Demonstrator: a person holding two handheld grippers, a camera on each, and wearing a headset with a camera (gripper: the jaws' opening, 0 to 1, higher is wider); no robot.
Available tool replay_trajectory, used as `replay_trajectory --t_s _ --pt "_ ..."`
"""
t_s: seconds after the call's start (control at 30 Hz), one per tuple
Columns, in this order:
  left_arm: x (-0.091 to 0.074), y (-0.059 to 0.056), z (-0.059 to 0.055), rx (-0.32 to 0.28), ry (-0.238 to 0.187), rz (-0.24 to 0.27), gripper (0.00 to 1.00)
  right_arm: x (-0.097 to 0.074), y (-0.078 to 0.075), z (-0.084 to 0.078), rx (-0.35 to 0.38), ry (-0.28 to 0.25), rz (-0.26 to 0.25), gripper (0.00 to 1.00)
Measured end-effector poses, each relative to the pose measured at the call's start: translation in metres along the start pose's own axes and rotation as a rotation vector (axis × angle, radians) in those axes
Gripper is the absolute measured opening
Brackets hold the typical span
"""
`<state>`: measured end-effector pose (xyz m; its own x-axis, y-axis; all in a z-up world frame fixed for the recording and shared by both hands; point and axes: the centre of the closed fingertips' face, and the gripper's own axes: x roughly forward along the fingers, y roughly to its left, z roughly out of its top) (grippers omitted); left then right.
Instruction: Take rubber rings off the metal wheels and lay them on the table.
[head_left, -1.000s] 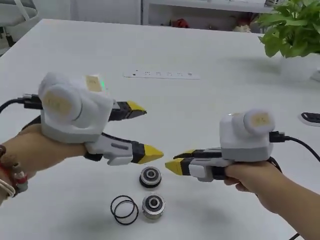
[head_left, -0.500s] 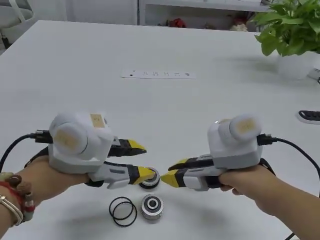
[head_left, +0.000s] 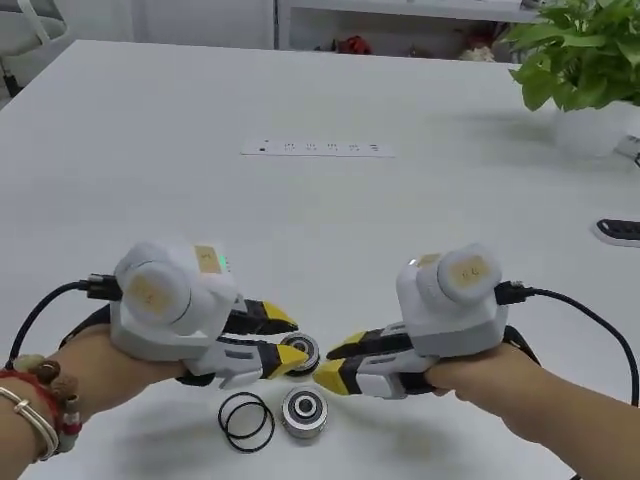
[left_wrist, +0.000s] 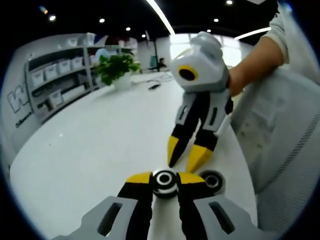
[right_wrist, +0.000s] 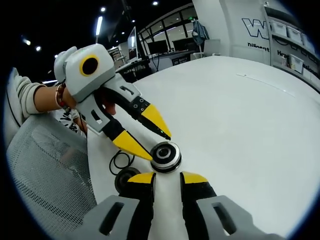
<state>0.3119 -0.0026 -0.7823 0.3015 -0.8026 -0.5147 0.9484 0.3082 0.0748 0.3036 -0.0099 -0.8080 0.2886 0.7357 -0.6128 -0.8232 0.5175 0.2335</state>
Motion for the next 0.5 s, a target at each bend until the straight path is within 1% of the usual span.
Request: replay_trajectory --t_s 0.07,0.13,0.2,0.23,0.27,0.37,0.5 --pt "0.0015 -0.0028 -0.0029 0.006 0.012 -0.010 0.19 0.0007 0.0008 0.0007 -0.006 -0.001 0.001 0.17" --pt "0.0030 -0.0040 -0.0062 -0.001 0.021 -0.019 0.20 0.0012 0.0010 0.0013 -0.013 -0.003 -0.001 0.16" --pt "0.0036 -0.0029 -0.0091 -0.008 0.027 -0.016 0.21 0.0018 0.0014 0.0017 -0.013 -0.005 0.000 0.16" --pt "0.0034 -0.0021 -0.0081 -0.028 0.015 -0.014 0.21 0.0022 0.0018 0.0017 -0.014 -0.005 0.001 0.16" --pt "0.0031 -0.0015 -0.0091 -0.050 0.015 -0.014 0.21 0.0026 0.0023 0.0019 -0.019 -0.006 0.001 0.16" --pt "0.0028 -0.0014 -0.0086 -0.062 0.005 -0.012 0.22 0.0038 0.0033 0.0023 -0.024 -0.008 0.004 0.15" --pt "0.0032 -0.0018 -0.0084 -0.069 0.003 -0.013 0.21 0.0046 0.0047 0.0032 -0.029 -0.010 0.007 0.15"
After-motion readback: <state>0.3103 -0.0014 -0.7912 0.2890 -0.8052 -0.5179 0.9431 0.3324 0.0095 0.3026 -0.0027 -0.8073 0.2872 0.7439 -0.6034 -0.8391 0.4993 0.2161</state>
